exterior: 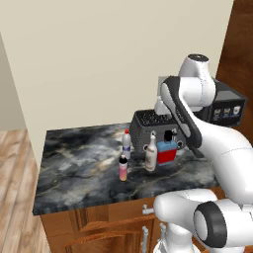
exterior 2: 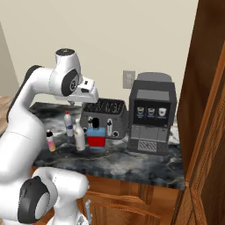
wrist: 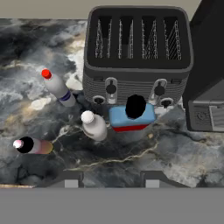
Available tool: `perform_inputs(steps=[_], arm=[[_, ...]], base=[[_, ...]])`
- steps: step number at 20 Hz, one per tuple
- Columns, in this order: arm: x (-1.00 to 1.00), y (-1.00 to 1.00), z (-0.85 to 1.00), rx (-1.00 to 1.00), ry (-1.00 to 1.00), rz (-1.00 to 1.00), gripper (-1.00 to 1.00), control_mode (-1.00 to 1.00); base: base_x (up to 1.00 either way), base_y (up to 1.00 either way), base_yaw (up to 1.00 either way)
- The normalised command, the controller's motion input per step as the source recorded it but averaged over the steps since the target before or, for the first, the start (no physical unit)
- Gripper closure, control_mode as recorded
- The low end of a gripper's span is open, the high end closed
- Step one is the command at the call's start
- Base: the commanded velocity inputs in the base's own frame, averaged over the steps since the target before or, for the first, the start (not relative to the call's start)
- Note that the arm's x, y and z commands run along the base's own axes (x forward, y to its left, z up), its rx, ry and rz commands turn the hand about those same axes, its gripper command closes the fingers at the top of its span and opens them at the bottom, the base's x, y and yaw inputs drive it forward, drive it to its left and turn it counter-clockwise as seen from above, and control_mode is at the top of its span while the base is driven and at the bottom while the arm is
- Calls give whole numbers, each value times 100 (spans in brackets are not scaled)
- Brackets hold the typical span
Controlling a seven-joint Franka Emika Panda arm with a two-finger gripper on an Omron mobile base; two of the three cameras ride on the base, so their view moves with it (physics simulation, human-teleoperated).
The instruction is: Sort all alcoholic drinks to one cabinet, and non-alcoholic drinks to the other.
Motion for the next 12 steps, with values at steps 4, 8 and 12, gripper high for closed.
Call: perform_inputs(steps=[4,8,12], arm=[[-26,0,-13,0,0,-2,-100,-100],[-47,-8,-36,-1,-14,-5,-100,-100],[-19,-12,-60,-5,-24,-3,-100,-100]], base=[[0,0,0],[0,0,0],[0,0,0]])
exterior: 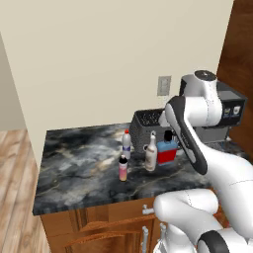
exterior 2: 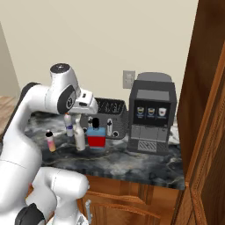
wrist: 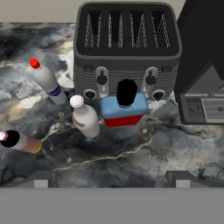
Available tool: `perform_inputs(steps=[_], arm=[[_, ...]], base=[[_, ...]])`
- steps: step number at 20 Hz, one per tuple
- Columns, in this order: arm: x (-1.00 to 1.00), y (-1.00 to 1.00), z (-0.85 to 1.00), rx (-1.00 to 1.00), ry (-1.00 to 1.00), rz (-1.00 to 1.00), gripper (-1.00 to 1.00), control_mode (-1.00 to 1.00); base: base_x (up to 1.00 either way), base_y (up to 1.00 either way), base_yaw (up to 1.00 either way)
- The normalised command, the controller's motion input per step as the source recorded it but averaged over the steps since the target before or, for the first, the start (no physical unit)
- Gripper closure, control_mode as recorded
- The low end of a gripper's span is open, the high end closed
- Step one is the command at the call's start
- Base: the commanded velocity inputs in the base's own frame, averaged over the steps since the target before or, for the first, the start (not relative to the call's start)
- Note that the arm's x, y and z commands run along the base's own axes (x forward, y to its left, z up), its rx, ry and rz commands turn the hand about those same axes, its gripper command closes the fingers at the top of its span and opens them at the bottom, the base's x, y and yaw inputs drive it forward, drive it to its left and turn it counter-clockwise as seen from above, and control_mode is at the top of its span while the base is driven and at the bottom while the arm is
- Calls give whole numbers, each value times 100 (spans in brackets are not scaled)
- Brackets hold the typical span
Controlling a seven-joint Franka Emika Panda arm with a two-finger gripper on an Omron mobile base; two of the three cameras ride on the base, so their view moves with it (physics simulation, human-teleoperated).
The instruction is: Sort all alcoholic drinks to one cabinet, and non-alcoholic drinks to the other.
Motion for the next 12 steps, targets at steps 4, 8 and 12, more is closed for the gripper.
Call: perform_inputs(steps=[4,8,12], arm=[[6,-26,-34,0,-12,-2,-100,-100],[28,-22,-14,4,0,0,-100,-100],[35,-23,-20,6,0,0,-100,-100]], base=[[0,0,0],[0,0,0],[0,0,0]])
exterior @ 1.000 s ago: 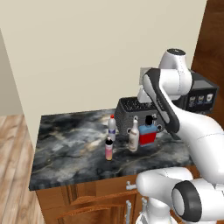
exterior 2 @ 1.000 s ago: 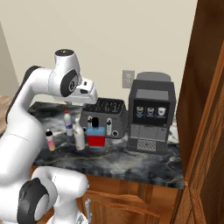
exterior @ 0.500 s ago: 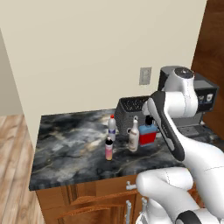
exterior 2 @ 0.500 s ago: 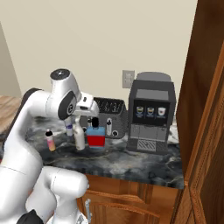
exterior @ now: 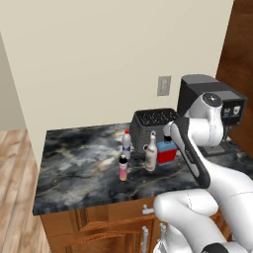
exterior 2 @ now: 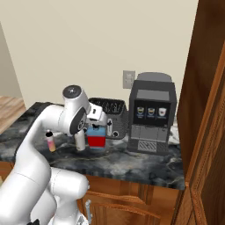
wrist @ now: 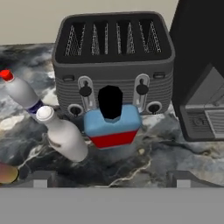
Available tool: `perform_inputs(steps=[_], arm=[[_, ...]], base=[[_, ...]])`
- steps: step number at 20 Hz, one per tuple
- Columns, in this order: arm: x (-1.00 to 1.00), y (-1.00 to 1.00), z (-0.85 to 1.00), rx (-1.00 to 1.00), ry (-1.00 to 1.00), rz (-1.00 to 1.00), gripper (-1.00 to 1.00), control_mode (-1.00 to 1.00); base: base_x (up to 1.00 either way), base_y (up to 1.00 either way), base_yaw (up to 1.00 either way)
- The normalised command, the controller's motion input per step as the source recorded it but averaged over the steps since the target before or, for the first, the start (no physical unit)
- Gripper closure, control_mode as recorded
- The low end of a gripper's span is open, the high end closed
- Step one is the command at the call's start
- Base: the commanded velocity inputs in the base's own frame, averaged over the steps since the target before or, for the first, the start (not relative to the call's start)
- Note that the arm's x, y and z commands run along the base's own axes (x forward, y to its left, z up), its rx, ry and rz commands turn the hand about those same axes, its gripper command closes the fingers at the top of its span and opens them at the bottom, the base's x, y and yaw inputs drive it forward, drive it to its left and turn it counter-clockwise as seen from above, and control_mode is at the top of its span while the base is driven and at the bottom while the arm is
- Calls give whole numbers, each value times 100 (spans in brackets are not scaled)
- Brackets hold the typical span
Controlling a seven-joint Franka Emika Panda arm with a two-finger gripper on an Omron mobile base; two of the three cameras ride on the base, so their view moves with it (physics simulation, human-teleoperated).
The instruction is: Sort all alcoholic drinks to one cabinet, and non-alcoholic drinks to the other.
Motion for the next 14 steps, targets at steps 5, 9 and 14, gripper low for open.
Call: perform_inputs(steps=[5,9,14], arm=[[34,-17,-19,6,0,0,-100,-100],[27,-7,-18,5,1,0,-100,-100],[24,0,-32,0,1,0,-100,-100]], base=[[0,0,0],[0,0,0],[0,0,0]])
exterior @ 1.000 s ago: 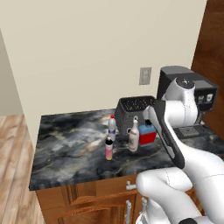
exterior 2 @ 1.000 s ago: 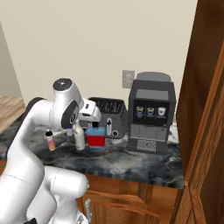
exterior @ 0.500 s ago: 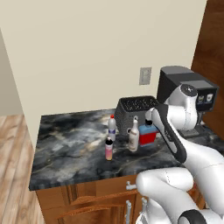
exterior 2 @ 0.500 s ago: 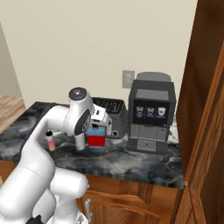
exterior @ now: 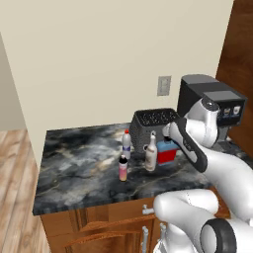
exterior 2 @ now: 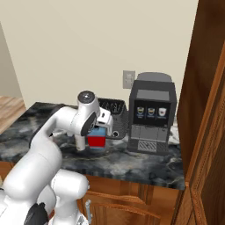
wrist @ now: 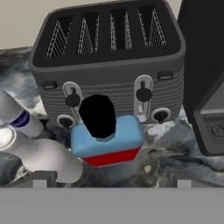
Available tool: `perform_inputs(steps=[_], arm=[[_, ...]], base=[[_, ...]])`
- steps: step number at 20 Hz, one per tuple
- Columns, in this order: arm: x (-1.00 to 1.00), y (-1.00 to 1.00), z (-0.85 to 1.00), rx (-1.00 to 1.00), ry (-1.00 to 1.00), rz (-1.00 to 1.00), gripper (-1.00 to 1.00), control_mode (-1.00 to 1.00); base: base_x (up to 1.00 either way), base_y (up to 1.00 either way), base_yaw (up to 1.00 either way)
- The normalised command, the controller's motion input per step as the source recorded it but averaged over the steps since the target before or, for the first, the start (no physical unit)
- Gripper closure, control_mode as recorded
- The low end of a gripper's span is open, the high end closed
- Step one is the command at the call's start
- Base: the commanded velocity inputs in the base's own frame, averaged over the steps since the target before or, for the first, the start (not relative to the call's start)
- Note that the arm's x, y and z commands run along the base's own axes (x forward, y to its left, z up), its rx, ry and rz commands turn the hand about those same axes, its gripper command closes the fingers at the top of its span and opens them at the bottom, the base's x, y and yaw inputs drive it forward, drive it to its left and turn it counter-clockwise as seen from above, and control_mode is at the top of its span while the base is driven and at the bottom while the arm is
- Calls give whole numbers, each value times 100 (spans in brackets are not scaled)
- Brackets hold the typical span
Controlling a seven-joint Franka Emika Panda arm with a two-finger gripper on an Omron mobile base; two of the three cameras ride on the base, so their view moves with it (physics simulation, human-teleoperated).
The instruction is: Sort all alcoholic drinks to one cabinet, and non-alcoholic drinks to the other.
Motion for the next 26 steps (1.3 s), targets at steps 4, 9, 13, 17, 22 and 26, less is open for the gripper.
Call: perform_inputs(steps=[4,9,13,17,22,26], arm=[[10,0,-37,0,0,0,-100,-100],[13,0,-31,0,0,0,-100,-100],[24,4,-22,0,0,0,-100,-100],[31,0,-8,0,0,0,-100,-100],[28,0,-1,0,0,0,-100,-100],[24,0,-1,0,0,0,-100,-100]], base=[[0,0,0],[0,0,0],[0,0,0],[0,0,0],[0,0,0],[0,0,0]])
